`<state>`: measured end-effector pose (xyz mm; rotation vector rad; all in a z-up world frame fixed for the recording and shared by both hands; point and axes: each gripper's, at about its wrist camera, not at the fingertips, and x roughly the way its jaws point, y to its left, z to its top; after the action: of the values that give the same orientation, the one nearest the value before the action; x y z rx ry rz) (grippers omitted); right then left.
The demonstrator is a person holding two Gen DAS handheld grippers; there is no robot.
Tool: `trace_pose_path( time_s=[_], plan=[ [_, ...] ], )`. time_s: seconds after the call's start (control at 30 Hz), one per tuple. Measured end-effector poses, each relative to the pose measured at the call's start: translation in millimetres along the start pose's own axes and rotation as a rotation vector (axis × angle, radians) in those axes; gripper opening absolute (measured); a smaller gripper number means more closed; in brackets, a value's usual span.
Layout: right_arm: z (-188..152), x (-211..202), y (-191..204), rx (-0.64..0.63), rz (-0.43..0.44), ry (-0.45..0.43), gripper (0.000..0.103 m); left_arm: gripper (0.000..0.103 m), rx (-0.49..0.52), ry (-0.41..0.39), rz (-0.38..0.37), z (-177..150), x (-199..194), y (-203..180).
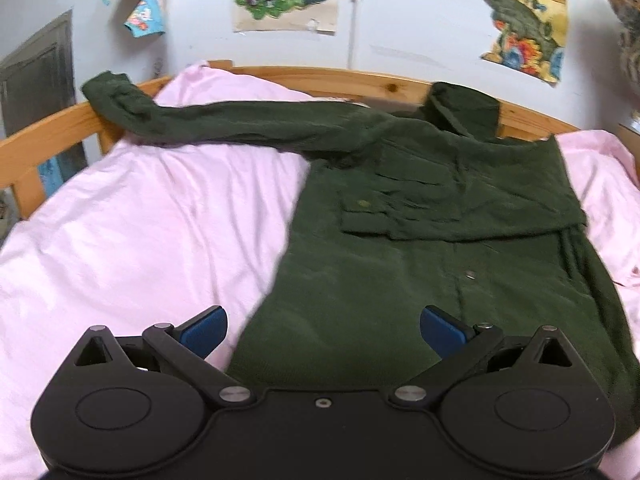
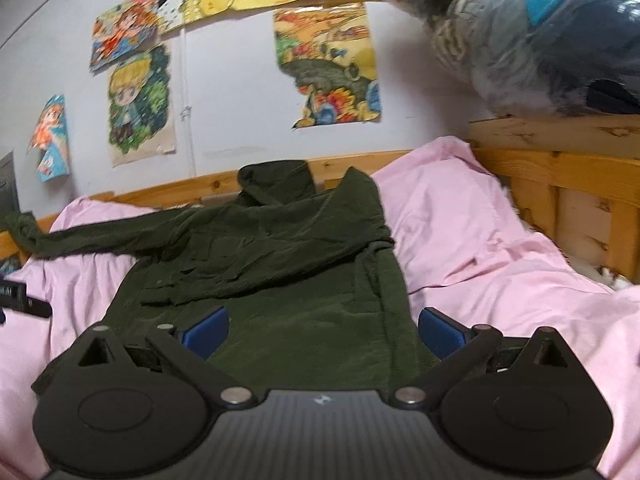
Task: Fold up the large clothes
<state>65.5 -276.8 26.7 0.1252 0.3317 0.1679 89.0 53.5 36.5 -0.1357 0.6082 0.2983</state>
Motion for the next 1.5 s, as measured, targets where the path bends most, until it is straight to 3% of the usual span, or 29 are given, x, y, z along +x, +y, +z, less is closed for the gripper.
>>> trace_pose_path(
  time_s=[0.33,0.67,0.87,1.07,1.13,1.2,1.3,1.43,1.47,1.5],
  plan=[
    [-1.0,40.5,26.0,-0.125,0.084,0.011,0.103,0.102,0.002,-0.044,0.124,48.4,17.1,44.1],
    [14.3,139.0,48.0,-0.117,0.114,-0.037,0.103,0.102,0.038,-0.126,0.190,116.9,67.9,84.1],
    [14.4,168.8,56.7,-0.060,0.197,-0.035,0.103,0.102,0.289,-0.115,0.315,155.4,101.0,110.7],
    [9.8,165.4,69.6,-0.129,0.239,-0.052,0.103,0.100,0.532,-0.117,0.325,193.3,136.6,127.4],
    [8.4,165.1,72.4,-0.139,0.249,-0.051,0.103,0.095,0.591,-0.090,0.310,199.8,152.5,129.2],
    [6.1,164.7,73.9,-0.150,0.251,-0.048,0.103,0.081,0.643,-0.043,0.317,206.1,169.6,129.7],
    [1.3,164.5,72.3,-0.155,0.239,-0.038,0.103,0.060,0.654,0.035,0.317,211.1,188.6,132.7],
    [0.6,165.2,66.8,-0.124,0.223,-0.021,0.103,0.040,0.661,0.132,0.294,214.4,203.1,134.8],
    [0.5,164.9,66.6,-0.121,0.222,-0.021,0.103,0.032,0.657,0.156,0.285,214.4,205.1,134.7],
    [0.9,164.4,66.6,-0.120,0.222,-0.023,0.103,0.016,0.651,0.180,0.274,214.0,206.7,134.2]
  ],
)
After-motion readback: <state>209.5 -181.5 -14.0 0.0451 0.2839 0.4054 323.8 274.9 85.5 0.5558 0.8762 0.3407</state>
